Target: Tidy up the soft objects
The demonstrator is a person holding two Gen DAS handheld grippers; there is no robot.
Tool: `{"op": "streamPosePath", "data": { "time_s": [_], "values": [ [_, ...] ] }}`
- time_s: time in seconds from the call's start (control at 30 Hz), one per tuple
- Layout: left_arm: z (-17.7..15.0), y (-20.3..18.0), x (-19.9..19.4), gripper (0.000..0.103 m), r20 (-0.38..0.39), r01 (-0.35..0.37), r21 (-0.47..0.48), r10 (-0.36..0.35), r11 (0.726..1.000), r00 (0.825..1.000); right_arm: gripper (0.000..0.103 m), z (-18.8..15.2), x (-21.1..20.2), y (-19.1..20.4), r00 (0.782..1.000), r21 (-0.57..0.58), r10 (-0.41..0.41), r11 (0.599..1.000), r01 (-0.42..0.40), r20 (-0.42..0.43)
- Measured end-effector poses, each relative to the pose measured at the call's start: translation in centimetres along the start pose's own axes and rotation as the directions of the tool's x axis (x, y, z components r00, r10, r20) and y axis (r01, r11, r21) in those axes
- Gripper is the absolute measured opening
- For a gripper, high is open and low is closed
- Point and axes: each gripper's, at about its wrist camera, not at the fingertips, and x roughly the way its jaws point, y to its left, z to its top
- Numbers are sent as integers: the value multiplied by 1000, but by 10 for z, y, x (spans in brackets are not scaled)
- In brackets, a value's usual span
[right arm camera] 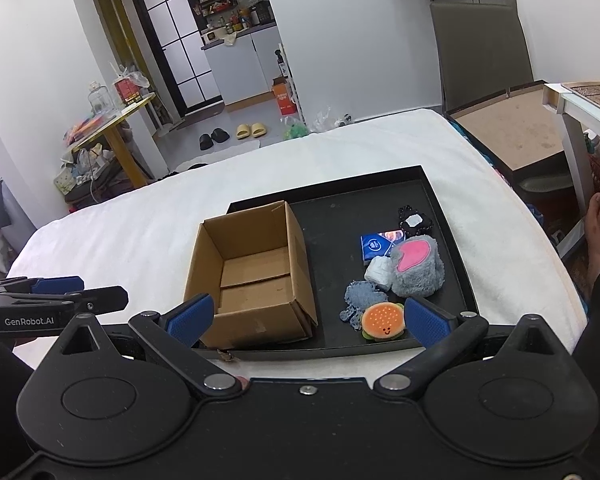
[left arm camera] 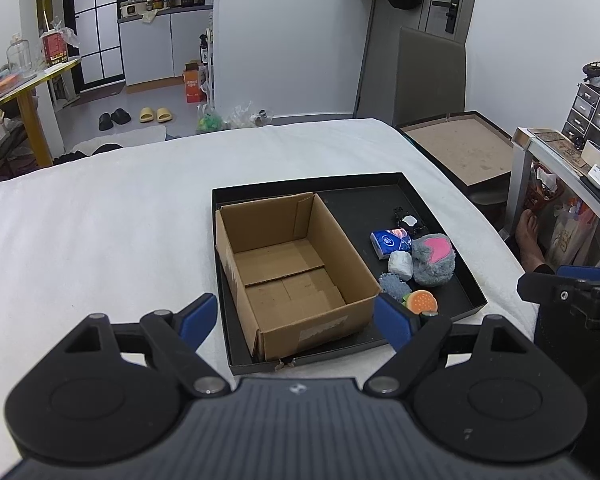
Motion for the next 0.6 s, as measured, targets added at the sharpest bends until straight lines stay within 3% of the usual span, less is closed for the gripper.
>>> {"op": "streamPosePath", "data": {
  "time_s": [0.37, 0.6],
  "values": [
    [1, 4, -4, 84, 21, -13, 11, 13, 1000, 1000, 102, 1, -1, 2, 1000, 5, -8, 1000, 8, 30],
    [6, 21, 10, 84, -12, -28, -17, 28, 999, 1000, 99, 1, 10, -3, 1000, 33, -4, 999, 3, 21]
  ]
}}
